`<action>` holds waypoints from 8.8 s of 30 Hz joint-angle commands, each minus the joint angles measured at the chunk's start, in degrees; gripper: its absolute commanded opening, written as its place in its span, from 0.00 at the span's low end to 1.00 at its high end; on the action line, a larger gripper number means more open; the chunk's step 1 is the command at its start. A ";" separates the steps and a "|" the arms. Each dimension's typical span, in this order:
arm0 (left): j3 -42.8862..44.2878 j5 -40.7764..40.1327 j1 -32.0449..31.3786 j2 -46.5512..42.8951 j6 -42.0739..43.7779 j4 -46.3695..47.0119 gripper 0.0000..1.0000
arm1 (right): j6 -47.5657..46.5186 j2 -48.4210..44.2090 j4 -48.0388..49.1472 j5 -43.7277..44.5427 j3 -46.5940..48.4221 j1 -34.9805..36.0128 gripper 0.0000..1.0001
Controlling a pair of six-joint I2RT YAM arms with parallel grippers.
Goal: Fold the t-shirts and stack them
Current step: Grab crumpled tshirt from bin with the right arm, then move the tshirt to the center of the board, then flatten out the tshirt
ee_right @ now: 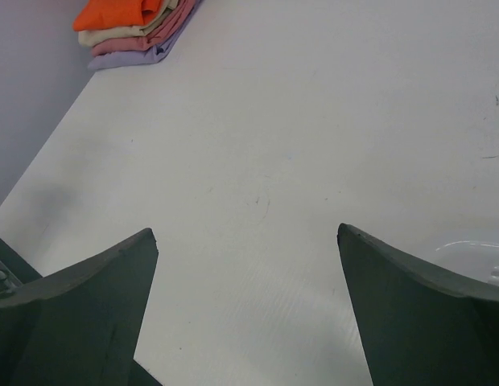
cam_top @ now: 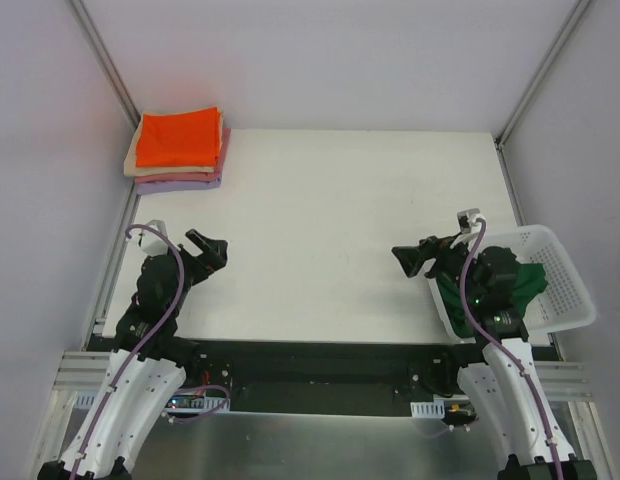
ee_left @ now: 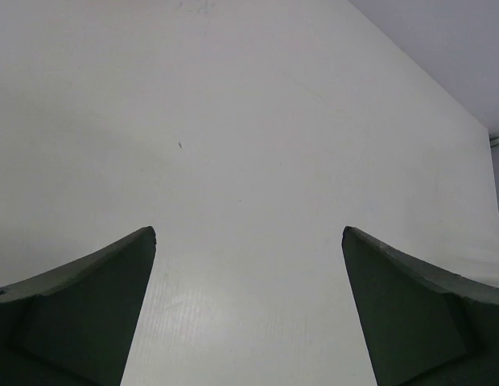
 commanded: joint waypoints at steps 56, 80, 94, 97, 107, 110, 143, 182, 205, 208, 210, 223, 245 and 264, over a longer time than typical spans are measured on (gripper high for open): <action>-2.90 2.28 -0.18 1.09 2.07 2.47 0.99 | 14.01 17.46 -33.89 40.99 13.51 -28.74 0.01; -3.51 2.99 -0.18 -0.58 0.93 2.91 0.99 | -12.71 48.53 -38.63 13.11 75.04 32.33 0.01; -2.46 -0.44 -0.18 6.00 -2.06 1.85 0.99 | -12.98 50.76 -34.52 43.45 49.67 32.61 0.96; -1.84 -1.32 -0.27 10.65 -3.38 1.94 0.99 | -12.02 47.77 -29.78 41.07 43.43 32.61 0.96; 5.79 4.65 0.79 36.39 -6.98 7.21 0.99 | 0.11 37.40 -19.49 39.67 24.35 32.70 0.96; 8.87 3.88 0.79 44.66 -7.94 8.35 0.93 | -0.14 33.27 -16.06 36.95 19.52 32.61 0.96; 8.01 -3.43 2.98 43.03 -4.87 5.55 0.00 | 8.10 39.32 -8.06 30.61 12.21 36.21 0.99; 7.21 -6.76 3.07 34.84 -6.28 0.01 0.00 | 22.79 67.56 -24.13 62.41 34.37 60.56 0.00; 39.01 -22.42 3.95 11.47 -1.28 -9.22 0.00 | -4.80 14.02 -28.88 63.31 45.94 44.74 0.00; 42.80 -24.51 3.95 8.74 1.01 -9.49 0.00 | -6.21 11.21 -30.73 61.81 50.78 44.74 0.00; 44.47 -25.40 3.95 6.81 1.54 -10.01 0.00 | -7.00 9.36 -31.43 60.32 52.81 44.92 0.00; 53.79 -26.98 3.95 19.17 6.99 -8.26 0.00 | -15.35 18.74 -30.83 69.19 58.97 42.82 0.00; 63.60 -11.61 13.97 45.94 15.87 -9.84 0.00 | -10.08 36.25 -17.63 23.94 51.97 5.81 0.00; 32.09 -5.30 14.94 46.96 -2.84 -24.69 0.99 | -14.21 47.76 -29.49 22.52 45.34 8.24 0.96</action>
